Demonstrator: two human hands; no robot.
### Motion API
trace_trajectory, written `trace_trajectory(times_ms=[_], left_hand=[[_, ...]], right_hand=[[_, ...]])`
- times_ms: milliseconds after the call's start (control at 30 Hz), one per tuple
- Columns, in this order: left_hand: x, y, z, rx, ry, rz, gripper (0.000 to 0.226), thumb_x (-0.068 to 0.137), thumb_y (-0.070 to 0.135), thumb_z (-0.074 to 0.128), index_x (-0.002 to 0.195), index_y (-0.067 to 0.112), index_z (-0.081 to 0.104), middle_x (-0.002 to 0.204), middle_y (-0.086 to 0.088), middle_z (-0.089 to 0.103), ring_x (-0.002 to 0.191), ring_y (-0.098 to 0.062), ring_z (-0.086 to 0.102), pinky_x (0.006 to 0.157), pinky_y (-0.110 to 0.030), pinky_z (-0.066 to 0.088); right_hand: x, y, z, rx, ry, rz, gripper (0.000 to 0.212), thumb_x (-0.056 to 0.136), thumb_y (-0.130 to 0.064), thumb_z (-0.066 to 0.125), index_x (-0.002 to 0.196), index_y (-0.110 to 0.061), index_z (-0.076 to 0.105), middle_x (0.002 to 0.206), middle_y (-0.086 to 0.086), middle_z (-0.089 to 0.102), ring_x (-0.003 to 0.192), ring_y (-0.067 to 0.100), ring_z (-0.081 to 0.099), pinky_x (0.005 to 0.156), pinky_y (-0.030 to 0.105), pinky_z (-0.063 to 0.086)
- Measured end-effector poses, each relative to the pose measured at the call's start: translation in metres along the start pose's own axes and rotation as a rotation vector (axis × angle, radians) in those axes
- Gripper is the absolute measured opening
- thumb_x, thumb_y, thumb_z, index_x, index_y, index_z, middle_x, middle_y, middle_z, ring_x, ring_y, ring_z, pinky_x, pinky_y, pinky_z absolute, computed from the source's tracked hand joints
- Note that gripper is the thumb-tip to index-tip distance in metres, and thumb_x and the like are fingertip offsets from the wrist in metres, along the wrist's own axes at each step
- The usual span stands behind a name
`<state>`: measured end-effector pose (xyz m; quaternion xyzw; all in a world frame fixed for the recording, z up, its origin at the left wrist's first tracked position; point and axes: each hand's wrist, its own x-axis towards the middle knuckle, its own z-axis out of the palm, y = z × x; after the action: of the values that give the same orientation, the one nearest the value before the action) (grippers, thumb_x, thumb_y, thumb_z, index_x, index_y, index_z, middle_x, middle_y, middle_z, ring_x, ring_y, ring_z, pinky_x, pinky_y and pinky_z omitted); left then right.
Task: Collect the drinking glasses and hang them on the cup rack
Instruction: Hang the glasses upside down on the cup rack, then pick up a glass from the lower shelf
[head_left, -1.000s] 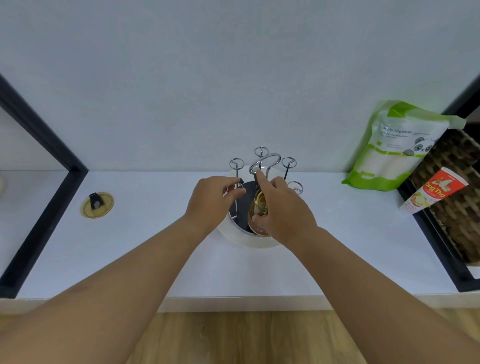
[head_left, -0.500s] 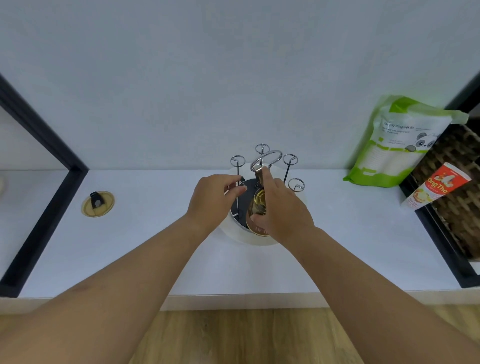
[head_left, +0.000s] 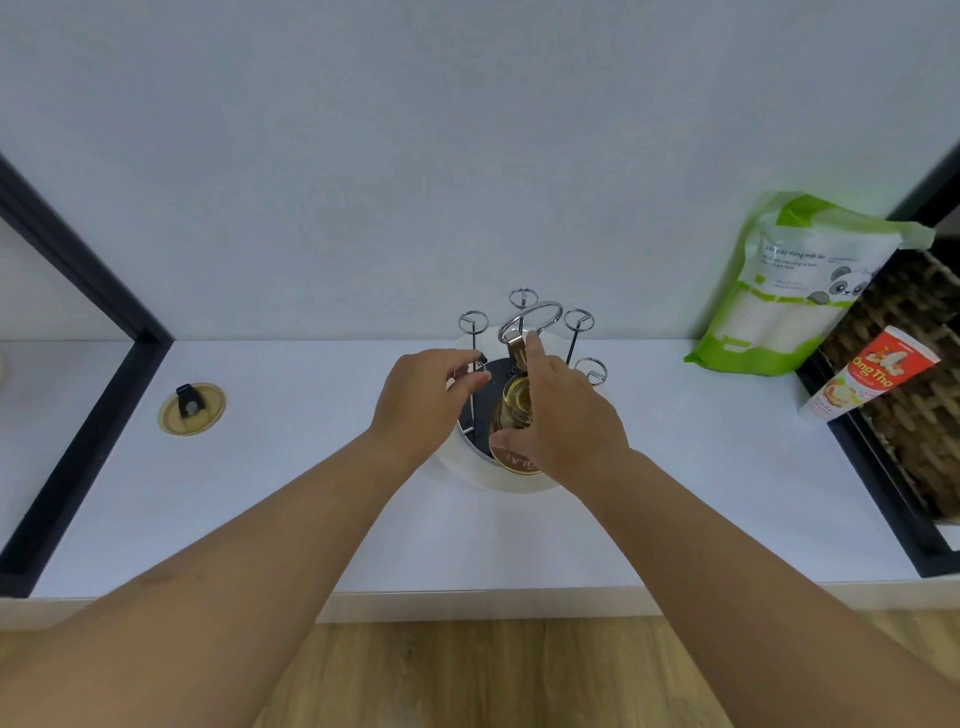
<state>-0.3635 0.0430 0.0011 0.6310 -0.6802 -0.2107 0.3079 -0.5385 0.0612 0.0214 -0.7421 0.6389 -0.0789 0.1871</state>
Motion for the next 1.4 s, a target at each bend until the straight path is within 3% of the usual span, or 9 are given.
trace_trajectory(times_ms=[400, 533, 667, 833, 933, 1067, 1167, 1267, 1400], left_hand=[[0.01, 0.025, -0.026, 0.055, 0.016, 0.024, 0.034, 0.101, 0.037, 0.058, 0.131, 0.022, 0.068, 0.132, 0.004, 0.068, 0.125, -0.016, 0.059, 0.101, -0.026, 0.04], [0.018, 0.071, -0.058, 0.018, 0.065, 0.062, 0.037, 0.102, 0.042, 0.054, 0.131, 0.024, 0.067, 0.135, 0.008, 0.066, 0.129, -0.013, 0.056, 0.104, -0.025, 0.037], [0.025, 0.144, -0.108, -0.073, 0.073, 0.115, 0.041, 0.102, 0.048, 0.051, 0.134, 0.027, 0.065, 0.136, 0.014, 0.062, 0.128, -0.004, 0.052, 0.105, -0.024, 0.036], [0.039, 0.257, -0.188, -0.235, 0.058, 0.175, 0.044, 0.102, 0.054, 0.045, 0.134, 0.03, 0.065, 0.133, 0.021, 0.062, 0.124, 0.005, 0.051, 0.097, -0.016, 0.034], [0.038, 0.332, -0.237, -0.257, 0.093, 0.255, 0.043, 0.103, 0.052, 0.044, 0.133, 0.029, 0.065, 0.129, 0.024, 0.062, 0.122, 0.007, 0.051, 0.098, -0.017, 0.035], [0.023, 0.427, -0.295, -0.3, 0.083, 0.332, 0.041, 0.103, 0.056, 0.041, 0.127, 0.034, 0.065, 0.118, 0.024, 0.06, 0.116, 0.003, 0.053, 0.102, -0.025, 0.037], [0.005, 0.491, -0.331, -0.338, 0.05, 0.364, 0.044, 0.098, 0.069, 0.034, 0.11, 0.036, 0.061, 0.113, 0.018, 0.058, 0.106, -0.005, 0.053, 0.094, -0.031, 0.038], [-0.016, 0.548, -0.359, -0.409, 0.034, 0.374, 0.056, 0.101, 0.064, 0.034, 0.13, 0.028, 0.066, 0.131, 0.015, 0.064, 0.125, -0.007, 0.055, 0.1, -0.031, 0.037], [-0.044, 0.609, -0.377, -0.478, -0.03, 0.409, 0.052, 0.103, 0.06, 0.034, 0.129, 0.028, 0.066, 0.125, 0.012, 0.066, 0.121, -0.008, 0.059, 0.096, -0.031, 0.039]], right_hand=[[-0.005, -0.007, -0.061, 0.007, -0.004, -0.062, 0.12, 0.076, -0.053, 0.086, 0.166, -0.02, 0.013, 0.159, 0.001, 0.039, 0.142, 0.026, 0.044, 0.106, 0.042, 0.047], [-0.016, -0.009, -0.109, 0.051, 0.073, -0.096, 0.102, 0.083, -0.06, 0.077, 0.163, -0.023, 0.024, 0.154, -0.001, 0.044, 0.137, 0.024, 0.05, 0.104, 0.042, 0.049], [-0.038, -0.019, -0.184, 0.206, 0.238, -0.068, 0.07, 0.093, -0.068, 0.058, 0.151, -0.032, 0.048, 0.138, -0.004, 0.061, 0.127, 0.017, 0.057, 0.102, 0.037, 0.048], [-0.075, -0.04, -0.307, 0.527, 0.461, -0.045, 0.042, 0.096, -0.067, 0.053, 0.107, -0.03, 0.071, 0.086, -0.009, 0.069, 0.083, 0.006, 0.063, 0.073, 0.028, 0.044], [-0.106, -0.053, -0.391, 0.589, 0.519, -0.058, 0.044, 0.098, -0.066, 0.049, 0.092, -0.027, 0.069, 0.089, -0.005, 0.073, 0.082, 0.008, 0.065, 0.069, 0.028, 0.044], [-0.156, -0.065, -0.49, 0.629, 0.547, -0.067, 0.06, 0.097, -0.071, 0.044, 0.102, -0.018, 0.071, 0.102, 0.0, 0.074, 0.099, 0.016, 0.067, 0.089, 0.032, 0.052], [-0.2, -0.072, -0.55, 0.679, 0.57, -0.053, 0.056, 0.097, -0.072, 0.045, 0.101, -0.023, 0.072, 0.1, -0.003, 0.075, 0.099, 0.014, 0.068, 0.088, 0.037, 0.054], [-0.247, -0.075, -0.597, 0.689, 0.595, -0.031, 0.058, 0.095, -0.074, 0.044, 0.1, -0.025, 0.074, 0.1, -0.002, 0.077, 0.098, 0.015, 0.07, 0.091, 0.039, 0.055], [-0.31, -0.073, -0.641, 0.697, 0.643, 0.05, 0.067, 0.095, -0.076, 0.041, 0.101, -0.019, 0.076, 0.1, 0.002, 0.078, 0.098, 0.021, 0.072, 0.093, 0.044, 0.057]])
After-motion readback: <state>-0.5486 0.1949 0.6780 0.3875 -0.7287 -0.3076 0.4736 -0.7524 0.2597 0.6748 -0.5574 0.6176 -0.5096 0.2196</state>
